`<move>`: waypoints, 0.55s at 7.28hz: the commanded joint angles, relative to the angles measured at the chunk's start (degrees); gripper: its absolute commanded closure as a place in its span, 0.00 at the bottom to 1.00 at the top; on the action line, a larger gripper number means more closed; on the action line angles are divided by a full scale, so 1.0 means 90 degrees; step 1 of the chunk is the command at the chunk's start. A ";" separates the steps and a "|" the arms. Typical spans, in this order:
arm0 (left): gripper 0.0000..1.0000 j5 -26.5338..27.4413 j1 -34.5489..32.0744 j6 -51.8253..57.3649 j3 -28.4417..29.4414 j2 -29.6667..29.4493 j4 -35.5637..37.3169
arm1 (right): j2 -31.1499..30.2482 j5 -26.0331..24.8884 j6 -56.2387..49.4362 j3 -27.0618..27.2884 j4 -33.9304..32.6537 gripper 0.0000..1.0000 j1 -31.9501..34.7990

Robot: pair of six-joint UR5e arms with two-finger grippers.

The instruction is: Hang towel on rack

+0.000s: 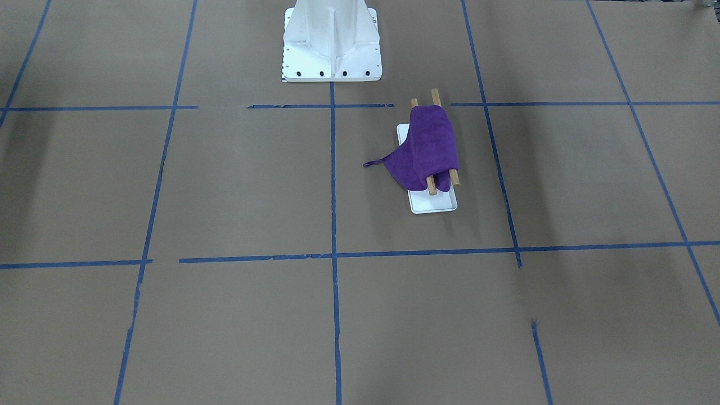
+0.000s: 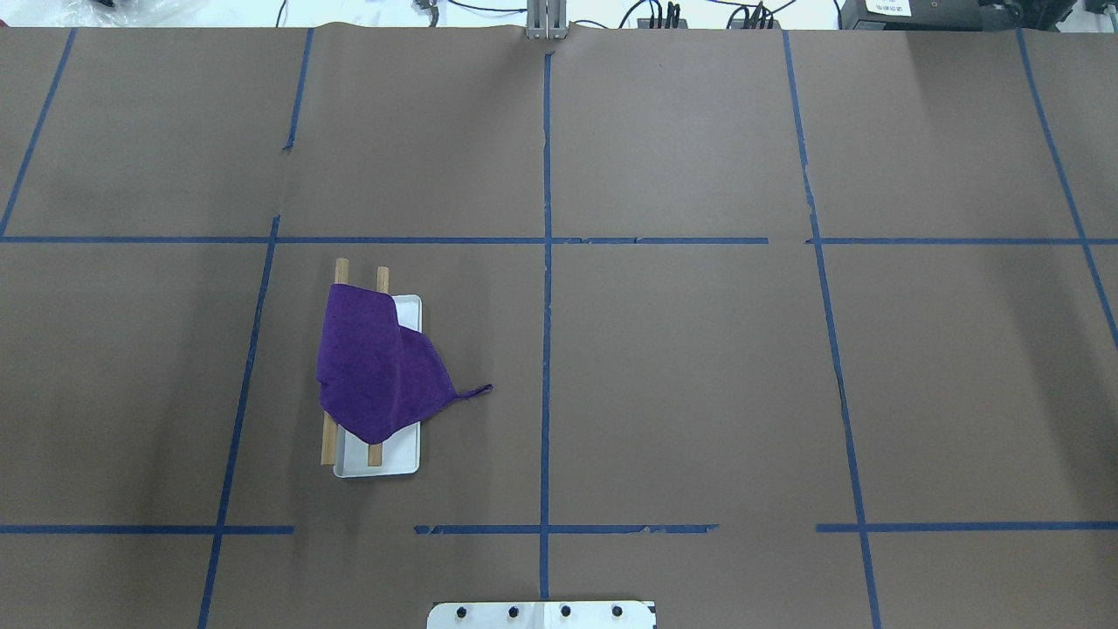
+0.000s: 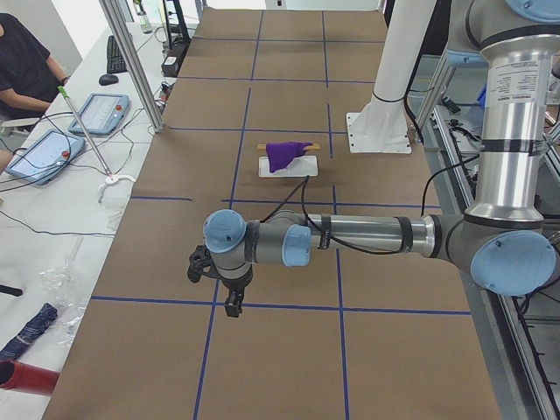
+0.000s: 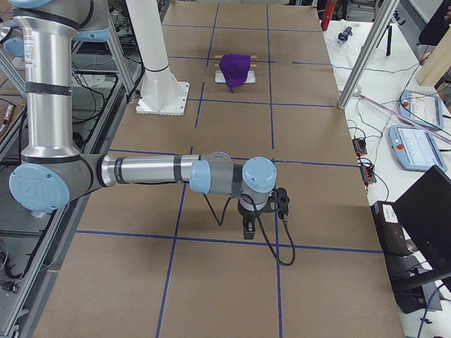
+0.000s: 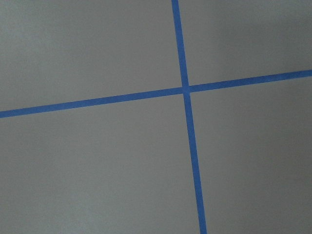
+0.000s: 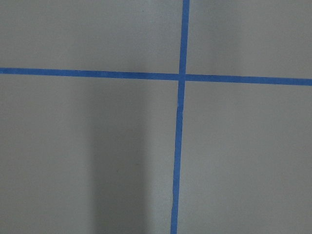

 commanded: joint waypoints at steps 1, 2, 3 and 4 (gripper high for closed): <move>0.00 -0.0022 -0.0079 -0.0016 -0.0018 0.0001 0.0010 | 0.0000 0.0039 0.0325 0.0150 0.0002 0.00 0.0000; 0.00 -0.0022 -0.0079 -0.0007 -0.0018 0.0001 0.0010 | 0.0000 0.0039 0.0338 0.0141 0.0002 0.00 0.0000; 0.00 -0.0012 -0.0079 -0.0016 0.0002 0.0001 0.0010 | -0.0010 0.0029 0.0338 0.0141 0.0002 0.00 0.0000; 0.00 -0.0012 -0.0079 -0.0007 -0.0008 0.0001 0.0010 | -0.0068 0.0019 0.0280 0.0112 0.0012 0.00 0.0000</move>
